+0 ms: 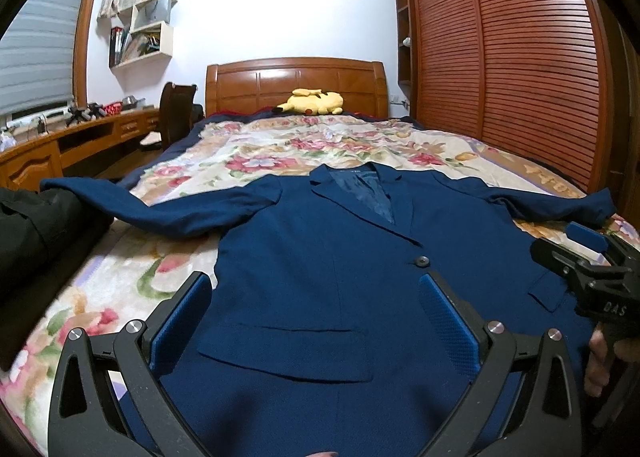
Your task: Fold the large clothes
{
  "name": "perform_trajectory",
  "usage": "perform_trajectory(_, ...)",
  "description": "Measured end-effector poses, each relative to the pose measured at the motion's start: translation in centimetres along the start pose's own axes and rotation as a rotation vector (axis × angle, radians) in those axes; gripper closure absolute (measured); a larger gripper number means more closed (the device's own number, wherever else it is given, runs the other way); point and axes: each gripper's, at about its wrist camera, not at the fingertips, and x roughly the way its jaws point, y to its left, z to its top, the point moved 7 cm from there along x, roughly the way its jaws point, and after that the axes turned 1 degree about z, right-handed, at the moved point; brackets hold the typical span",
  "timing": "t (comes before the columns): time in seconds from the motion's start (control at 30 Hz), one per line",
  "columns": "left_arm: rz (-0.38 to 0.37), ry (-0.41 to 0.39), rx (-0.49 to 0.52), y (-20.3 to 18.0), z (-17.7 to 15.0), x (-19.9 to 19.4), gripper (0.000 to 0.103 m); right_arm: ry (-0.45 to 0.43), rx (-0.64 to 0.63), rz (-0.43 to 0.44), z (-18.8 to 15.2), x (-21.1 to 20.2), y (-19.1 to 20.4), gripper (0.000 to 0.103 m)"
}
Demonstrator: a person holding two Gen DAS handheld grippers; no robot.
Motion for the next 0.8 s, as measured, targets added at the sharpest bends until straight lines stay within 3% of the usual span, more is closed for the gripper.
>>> perform_trajectory(0.4, 0.061, 0.055, -0.037, 3.9, 0.1, -0.2, 0.000, 0.023, -0.042, 0.084, 2.9, 0.8, 3.4, 0.000)
perform_trajectory(0.8, 0.094, 0.064, -0.085, 7.0, 1.2, 0.4, 0.000, 0.031, -0.064, 0.154, 4.9, 6.2, 5.8, 0.000)
